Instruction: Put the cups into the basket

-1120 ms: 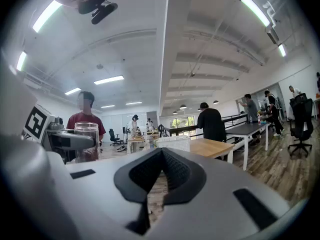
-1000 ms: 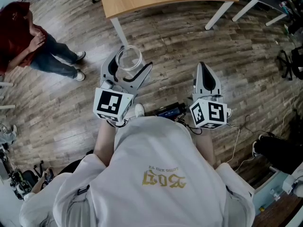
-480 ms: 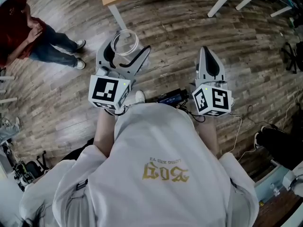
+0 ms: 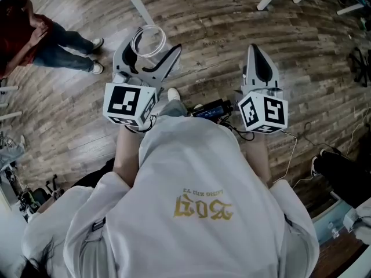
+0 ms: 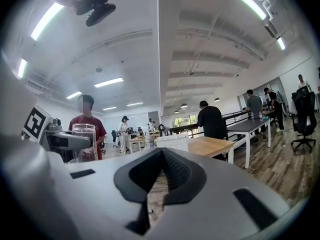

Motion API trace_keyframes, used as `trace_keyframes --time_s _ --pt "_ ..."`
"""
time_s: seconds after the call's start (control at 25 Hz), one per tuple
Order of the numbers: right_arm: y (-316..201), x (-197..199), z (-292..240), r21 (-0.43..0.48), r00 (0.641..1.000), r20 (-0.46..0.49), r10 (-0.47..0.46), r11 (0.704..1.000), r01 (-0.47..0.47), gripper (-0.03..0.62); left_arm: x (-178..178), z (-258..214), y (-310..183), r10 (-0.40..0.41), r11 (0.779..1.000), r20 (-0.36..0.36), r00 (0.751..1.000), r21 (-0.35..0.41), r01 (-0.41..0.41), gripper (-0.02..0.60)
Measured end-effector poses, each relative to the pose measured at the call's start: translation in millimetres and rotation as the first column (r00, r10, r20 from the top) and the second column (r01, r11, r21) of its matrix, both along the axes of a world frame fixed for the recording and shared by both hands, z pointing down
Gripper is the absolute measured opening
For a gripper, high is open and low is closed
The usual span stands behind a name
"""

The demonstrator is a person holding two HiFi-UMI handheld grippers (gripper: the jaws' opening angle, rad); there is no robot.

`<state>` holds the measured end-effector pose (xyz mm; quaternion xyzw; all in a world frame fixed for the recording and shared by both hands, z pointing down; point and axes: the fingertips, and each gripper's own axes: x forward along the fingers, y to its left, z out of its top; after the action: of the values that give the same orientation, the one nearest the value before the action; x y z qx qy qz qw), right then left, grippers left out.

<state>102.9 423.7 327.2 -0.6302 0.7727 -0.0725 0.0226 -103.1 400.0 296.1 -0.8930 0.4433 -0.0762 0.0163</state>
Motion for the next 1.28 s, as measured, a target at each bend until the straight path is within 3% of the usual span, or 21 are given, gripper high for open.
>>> trace_keyframes --time_s 0.64,1.28 --pt "-86 18 4 -0.033 0.997 -0.003 0.073 0.997 -0.073 0.009 22 3 -102 0.072 0.997 -0.018 0.997 -0.016 -0.073 0.399" --pt "-185 -4 1 -0.052 0.991 -0.025 0.129 0.990 -0.130 0.009 5 -2 -217 0.142 0.990 -0.045 0.989 -0.014 -0.143 0.399"
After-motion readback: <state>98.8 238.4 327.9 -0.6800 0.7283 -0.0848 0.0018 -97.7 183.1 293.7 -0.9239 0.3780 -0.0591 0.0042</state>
